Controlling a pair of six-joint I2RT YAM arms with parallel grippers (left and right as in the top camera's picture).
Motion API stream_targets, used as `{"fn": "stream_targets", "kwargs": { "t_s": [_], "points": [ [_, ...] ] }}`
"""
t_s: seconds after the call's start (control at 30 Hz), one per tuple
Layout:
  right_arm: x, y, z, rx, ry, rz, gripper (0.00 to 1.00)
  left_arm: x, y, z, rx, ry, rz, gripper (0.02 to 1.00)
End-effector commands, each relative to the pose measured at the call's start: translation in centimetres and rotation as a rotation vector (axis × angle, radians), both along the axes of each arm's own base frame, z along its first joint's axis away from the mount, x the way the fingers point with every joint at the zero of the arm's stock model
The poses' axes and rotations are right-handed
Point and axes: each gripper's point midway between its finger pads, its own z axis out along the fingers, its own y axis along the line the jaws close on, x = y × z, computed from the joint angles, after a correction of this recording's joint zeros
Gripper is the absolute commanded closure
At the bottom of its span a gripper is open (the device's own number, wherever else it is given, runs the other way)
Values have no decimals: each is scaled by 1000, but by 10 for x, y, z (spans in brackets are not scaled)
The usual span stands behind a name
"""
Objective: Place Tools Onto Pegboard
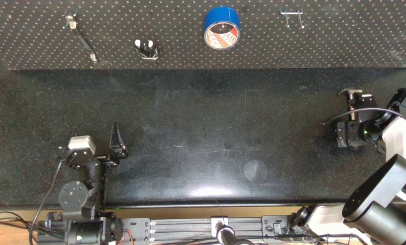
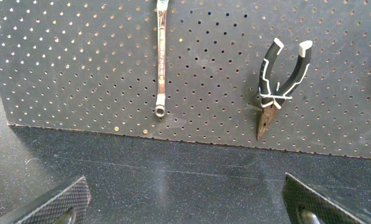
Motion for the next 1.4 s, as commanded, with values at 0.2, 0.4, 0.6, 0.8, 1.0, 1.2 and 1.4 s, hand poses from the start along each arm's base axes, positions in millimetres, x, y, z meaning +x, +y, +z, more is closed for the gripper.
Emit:
{"fn": "stream_targets", "kwargs": {
  "t_s": [0.2,0.4,0.6,0.8,1.0,1.2,1.4],
  "points": [
    [4,1,0,36,-25,-36,14,0,-2,0,-13,-1,-10,23],
    [1,-4,0,53,-39,-66,14,0,-2,0,-13,-1,-10,25],
    [0,-4,0,52,-38,-64,14,0,-2,0,-13,-1,-10,25],
    [0,-4,0,53,-37,-62,14,0,-2,0,-13,-1,-10,23],
    [0,-4,0,52,-38,-62,14,0,-2,0,-13,-1,-10,23],
    [1,-4,-2,55,-35,-62,14,0,-2,0,-13,-1,-10,23],
    [0,-4,-3,49,-30,-45,14,0,-2,0,-13,-1,-10,23]
  ]
}}
